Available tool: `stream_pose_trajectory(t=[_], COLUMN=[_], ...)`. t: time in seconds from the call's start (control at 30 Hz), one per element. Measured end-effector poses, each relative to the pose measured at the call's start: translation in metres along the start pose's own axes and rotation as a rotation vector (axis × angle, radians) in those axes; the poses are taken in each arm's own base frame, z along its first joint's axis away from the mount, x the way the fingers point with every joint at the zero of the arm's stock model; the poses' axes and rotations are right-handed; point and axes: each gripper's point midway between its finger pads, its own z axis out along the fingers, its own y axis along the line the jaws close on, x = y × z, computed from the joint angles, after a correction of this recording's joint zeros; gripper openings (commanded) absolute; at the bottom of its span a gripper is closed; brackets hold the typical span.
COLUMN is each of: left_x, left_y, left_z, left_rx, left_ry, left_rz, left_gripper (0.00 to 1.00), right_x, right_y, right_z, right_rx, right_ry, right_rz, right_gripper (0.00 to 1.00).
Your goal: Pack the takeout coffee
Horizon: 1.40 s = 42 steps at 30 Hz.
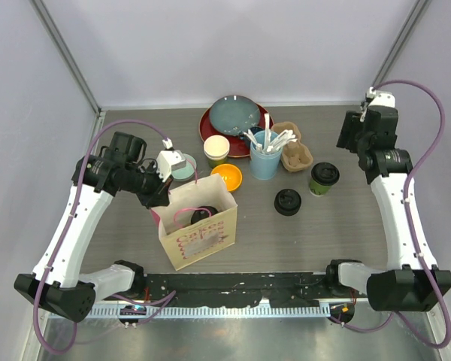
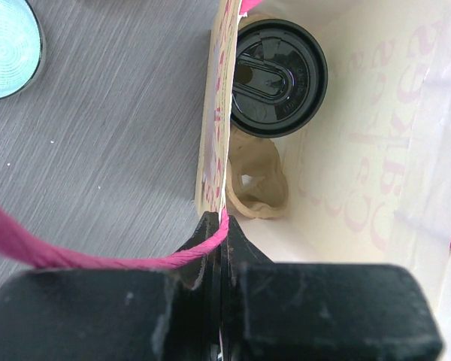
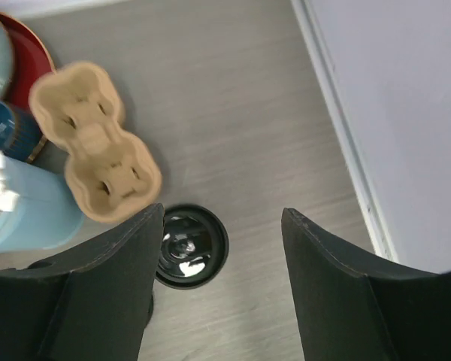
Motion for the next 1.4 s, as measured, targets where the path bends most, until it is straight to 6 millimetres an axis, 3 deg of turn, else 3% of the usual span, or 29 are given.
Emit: stream_pose_trajectory(t=[0.1, 0.2, 0.23, 0.3, 0.53, 0.97, 1.4], left_x=[0.000, 0.000, 0.000, 0.000, -0.001, -0.002, -0.001], left_y=[0.000, 0.000, 0.000, 0.000, -0.001, 0.000, 0.000], left_z=[0.000, 0.000, 0.000, 0.000, -0.001, -0.002, -0.002], left_rx=[0.000, 0.000, -0.001, 0.000, 0.002, 0.001, -0.003], left_ry=[0.000, -0.001, -0.001, -0.001, -0.001, -0.002, 0.000], left_rz=[0.000, 0.001, 0.001, 0.002, 0.009, 0.032, 0.032], left_gripper=[0.00, 0.00, 0.00, 0.00, 0.00, 0.00, 0.00], right_x=[0.037, 0.057, 0.062, 0.078, 0.123, 0.156, 0.158], right_y=[-0.022, -0.025, -0.025, -0.024, -0.014, -0.009, -0.008], right_z=[0.022, 0.042, 0.046, 0.051, 0.055, 0.070, 0.071], right_rx=[0.048, 0.030, 0.026, 0.014, -0.022, -0.031, -0.039], right_ry=[0.110, 0.178, 0.193, 0.233, 0.342, 0.437, 0.443], right_rz=[0.048, 0.093, 0.103, 0.118, 0.138, 0.138, 0.135], right_gripper=[0.66, 0.59, 0.51, 0.44, 0.43, 0.36, 0.34])
